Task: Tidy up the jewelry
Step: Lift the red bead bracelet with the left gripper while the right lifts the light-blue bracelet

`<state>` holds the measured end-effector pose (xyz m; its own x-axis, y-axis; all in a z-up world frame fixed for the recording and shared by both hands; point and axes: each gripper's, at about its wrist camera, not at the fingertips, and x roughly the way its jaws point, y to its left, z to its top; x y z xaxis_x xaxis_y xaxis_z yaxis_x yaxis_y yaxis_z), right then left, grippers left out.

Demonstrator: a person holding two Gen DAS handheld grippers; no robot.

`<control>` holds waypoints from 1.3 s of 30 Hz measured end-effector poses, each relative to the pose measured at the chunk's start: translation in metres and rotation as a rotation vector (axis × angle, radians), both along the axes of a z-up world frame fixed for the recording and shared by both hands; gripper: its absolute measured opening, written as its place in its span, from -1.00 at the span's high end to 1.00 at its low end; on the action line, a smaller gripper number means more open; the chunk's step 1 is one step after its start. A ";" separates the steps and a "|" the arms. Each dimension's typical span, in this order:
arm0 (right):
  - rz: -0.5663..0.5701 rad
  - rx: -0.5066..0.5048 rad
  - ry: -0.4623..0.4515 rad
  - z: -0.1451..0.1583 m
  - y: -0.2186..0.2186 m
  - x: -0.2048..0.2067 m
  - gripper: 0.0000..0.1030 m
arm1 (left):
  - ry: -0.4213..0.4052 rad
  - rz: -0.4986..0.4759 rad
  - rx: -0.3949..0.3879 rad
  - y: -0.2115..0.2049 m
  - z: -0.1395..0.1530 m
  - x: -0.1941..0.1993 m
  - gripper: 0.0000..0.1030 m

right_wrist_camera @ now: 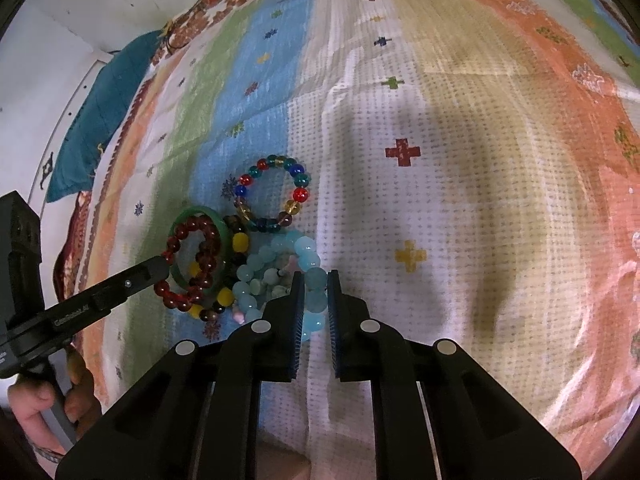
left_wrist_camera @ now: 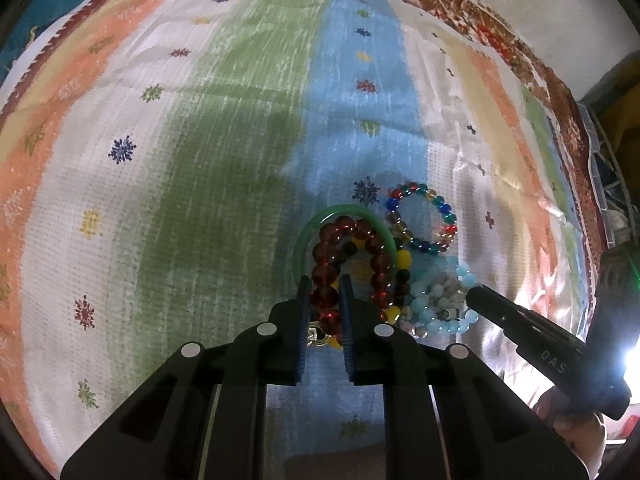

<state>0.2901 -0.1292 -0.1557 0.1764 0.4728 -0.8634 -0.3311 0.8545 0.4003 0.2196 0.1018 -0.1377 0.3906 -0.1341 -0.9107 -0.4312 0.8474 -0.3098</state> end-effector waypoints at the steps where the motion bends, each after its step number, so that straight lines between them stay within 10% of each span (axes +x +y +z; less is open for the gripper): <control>1: 0.000 0.001 -0.005 0.001 -0.001 0.000 0.76 | -0.003 -0.002 0.000 0.000 0.002 0.000 0.74; 39: 0.086 -0.132 -0.280 0.072 0.020 -0.058 0.76 | -0.106 -0.055 0.142 -0.025 0.055 -0.032 0.74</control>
<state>0.2318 -0.1094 -0.0841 0.3801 0.3830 -0.8419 -0.4858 0.8573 0.1706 0.1875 0.0770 -0.0828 0.4811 -0.0309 -0.8761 -0.3540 0.9074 -0.2264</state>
